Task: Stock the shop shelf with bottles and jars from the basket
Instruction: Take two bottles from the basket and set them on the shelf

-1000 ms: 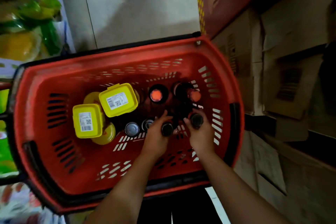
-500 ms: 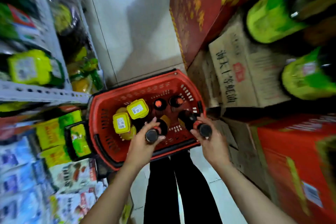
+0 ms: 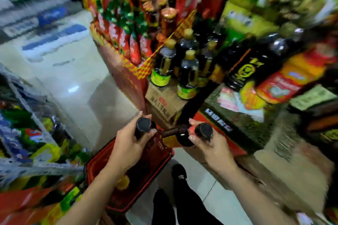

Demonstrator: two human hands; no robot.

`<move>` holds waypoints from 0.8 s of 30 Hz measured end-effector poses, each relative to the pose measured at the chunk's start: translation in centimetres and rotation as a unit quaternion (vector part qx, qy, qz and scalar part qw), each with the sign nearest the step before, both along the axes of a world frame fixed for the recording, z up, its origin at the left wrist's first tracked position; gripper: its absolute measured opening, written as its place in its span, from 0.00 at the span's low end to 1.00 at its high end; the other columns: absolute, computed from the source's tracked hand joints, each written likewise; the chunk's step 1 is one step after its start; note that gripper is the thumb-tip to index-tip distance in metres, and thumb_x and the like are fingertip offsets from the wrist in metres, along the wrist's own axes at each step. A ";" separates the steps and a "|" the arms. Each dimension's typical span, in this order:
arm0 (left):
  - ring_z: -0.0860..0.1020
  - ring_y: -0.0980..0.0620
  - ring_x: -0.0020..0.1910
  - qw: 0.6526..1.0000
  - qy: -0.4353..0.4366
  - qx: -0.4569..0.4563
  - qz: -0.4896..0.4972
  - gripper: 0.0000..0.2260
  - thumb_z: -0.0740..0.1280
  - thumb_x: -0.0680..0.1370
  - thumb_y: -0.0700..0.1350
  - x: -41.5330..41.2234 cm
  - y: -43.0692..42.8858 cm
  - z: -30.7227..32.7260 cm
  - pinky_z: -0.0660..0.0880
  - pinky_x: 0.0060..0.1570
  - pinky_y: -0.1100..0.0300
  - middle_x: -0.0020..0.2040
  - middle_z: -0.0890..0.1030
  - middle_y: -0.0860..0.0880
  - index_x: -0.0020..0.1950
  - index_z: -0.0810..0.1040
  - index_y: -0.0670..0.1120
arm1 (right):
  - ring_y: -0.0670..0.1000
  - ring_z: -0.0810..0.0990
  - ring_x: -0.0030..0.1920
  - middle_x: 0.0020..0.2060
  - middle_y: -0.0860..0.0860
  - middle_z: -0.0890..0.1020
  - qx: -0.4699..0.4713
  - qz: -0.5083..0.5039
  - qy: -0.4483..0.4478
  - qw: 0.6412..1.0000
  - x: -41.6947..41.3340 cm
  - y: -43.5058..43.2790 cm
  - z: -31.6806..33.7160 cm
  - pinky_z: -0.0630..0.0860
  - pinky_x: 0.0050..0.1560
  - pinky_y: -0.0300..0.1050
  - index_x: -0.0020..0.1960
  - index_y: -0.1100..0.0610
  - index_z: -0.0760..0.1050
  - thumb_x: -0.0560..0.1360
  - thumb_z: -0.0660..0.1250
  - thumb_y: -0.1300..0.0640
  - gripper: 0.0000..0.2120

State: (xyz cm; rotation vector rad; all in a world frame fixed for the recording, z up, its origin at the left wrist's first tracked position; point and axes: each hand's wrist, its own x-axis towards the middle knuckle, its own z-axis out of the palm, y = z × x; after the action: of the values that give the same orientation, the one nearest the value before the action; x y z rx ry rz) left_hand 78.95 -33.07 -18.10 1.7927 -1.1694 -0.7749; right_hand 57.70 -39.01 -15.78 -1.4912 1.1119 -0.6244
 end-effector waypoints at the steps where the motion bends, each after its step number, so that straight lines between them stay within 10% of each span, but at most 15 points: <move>1: 0.78 0.46 0.55 0.999 -0.017 -0.009 -0.030 0.20 0.71 0.71 0.48 -1.3 -0.4 1.5 0.72 0.52 0.59 0.53 0.82 0.45 0.59 0.75 0.42 | 0.25 0.73 0.50 0.53 0.35 0.77 -0.014 -0.029 -0.010 0.999 -1.6 0.7 1.5 0.69 0.49 0.23 0.52 0.40 0.72 0.65 0.65 0.46 0.15; 5: 0.74 0.59 0.38 0.989 -0.022 -0.055 -0.136 0.06 0.71 0.70 0.51 -7.3 -1.0 6.5 0.68 0.38 0.77 0.36 0.77 0.61 0.44 0.75 0.59 | 0.32 0.78 0.46 0.42 0.35 0.82 -0.081 -0.126 -0.013 0.989 -9.0 4.2 6.1 0.74 0.47 0.31 0.48 0.42 0.74 0.67 0.67 0.46 0.10; 9: 0.78 0.56 0.53 0.960 0.018 -0.079 -0.267 0.11 0.64 0.66 0.63 -13.6 -0.6 9.8 0.73 0.57 0.56 0.48 0.80 0.62 0.48 0.74 0.70 | 0.31 0.78 0.46 0.41 0.29 0.81 -0.122 -0.229 -0.015 0.966 -17.3 8.7 8.6 0.72 0.48 0.25 0.48 0.40 0.76 0.69 0.71 0.51 0.10; 12: 0.78 0.58 0.55 0.933 0.053 -0.102 -0.341 0.11 0.65 0.66 0.61 -19.8 0.1 12.5 0.73 0.59 0.56 0.48 0.82 0.62 0.47 0.77 0.65 | 0.36 0.79 0.43 0.39 0.34 0.82 -0.149 -0.308 -0.005 0.940 -23.7 12.9 10.1 0.74 0.45 0.30 0.43 0.39 0.78 0.64 0.70 0.41 0.09; 24: 0.81 0.58 0.47 0.818 0.181 -0.173 -0.518 0.08 0.70 0.70 0.50 -45.7 8.6 22.5 0.76 0.51 0.66 0.40 0.83 0.57 0.44 0.77 0.48 | 0.36 0.82 0.38 0.37 0.37 0.84 -0.199 -0.469 -0.047 0.859 -46.7 32.6 17.3 0.75 0.38 0.27 0.45 0.50 0.80 0.69 0.67 0.52 0.06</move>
State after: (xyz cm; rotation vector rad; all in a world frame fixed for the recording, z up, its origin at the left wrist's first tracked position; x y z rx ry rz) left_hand 33.23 -24.51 4.36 0.5438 -1.8531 -1.3181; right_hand 11.05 -6.45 1.54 -1.1450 1.6940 -1.6645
